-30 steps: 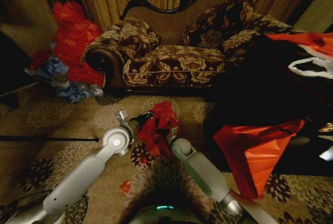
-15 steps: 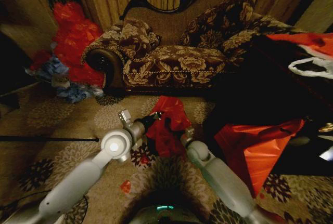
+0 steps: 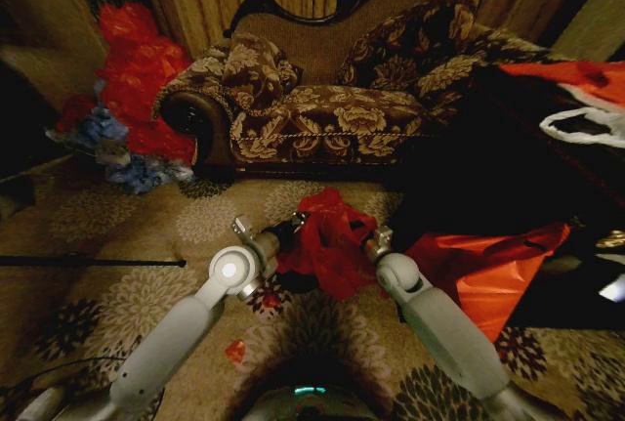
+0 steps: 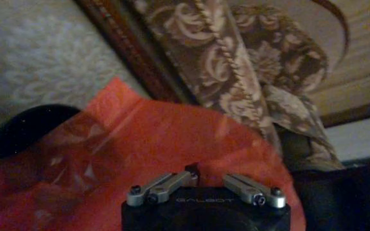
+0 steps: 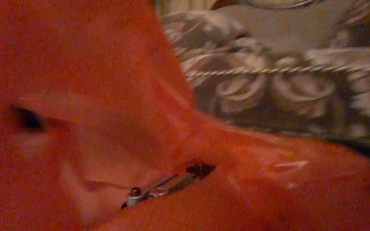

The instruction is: Place a garbage bag over the trash bin.

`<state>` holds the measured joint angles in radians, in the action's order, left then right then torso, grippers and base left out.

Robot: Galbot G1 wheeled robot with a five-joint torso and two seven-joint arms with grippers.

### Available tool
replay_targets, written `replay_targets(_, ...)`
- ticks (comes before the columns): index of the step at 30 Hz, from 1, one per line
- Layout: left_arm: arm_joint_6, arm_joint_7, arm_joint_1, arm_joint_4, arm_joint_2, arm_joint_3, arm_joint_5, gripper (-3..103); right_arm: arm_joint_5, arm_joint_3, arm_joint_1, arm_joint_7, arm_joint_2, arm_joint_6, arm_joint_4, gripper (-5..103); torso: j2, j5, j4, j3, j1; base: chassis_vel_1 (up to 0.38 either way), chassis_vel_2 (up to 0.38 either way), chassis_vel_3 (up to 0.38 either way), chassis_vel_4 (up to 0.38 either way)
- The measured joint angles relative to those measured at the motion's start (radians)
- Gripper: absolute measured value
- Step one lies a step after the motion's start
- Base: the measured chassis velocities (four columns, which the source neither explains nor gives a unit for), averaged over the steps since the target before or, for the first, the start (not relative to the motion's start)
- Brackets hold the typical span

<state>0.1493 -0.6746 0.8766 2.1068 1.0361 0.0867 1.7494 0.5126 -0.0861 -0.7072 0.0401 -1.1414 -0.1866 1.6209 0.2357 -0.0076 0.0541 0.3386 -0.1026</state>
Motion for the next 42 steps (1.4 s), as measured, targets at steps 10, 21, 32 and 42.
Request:
replay_targets(10,-0.028,-0.039,0.064,-0.008,0.002,0.092,-0.024,0,-0.023,-0.106,0.076,-0.024,-0.129,-0.004,-0.126,0,0.0,-0.0002,0.0002,0.0,0.0,0.0,0.0,0.0,0.0)
replay_targets(21,-0.055,-0.067,0.057,0.006,-0.017,0.132,-0.115,0,0.088,-0.192,0.141,0.016,-0.176,-0.104,-0.196,0,0.0,0.0001,0.0005,0.0,0.0,0.0,0.0,0.0,0.0)
replay_targets(32,-0.07,-0.089,0.034,-0.013,-0.001,0.139,-0.161,0,0.384,-0.245,0.287,0.209,-0.267,-0.392,-0.312,0,0.0,0.0,0.0003,0.0,0.0,0.0,0.0,0.0,0.0)
replay_targets(42,-0.076,-0.095,0.044,-0.068,0.064,0.127,-0.206,0,0.398,-0.296,0.355,0.176,-0.339,-0.414,-0.523,0,0.0,0.0003,0.0003,0.0,0.0,0.0,0.0,0.0,0.0)
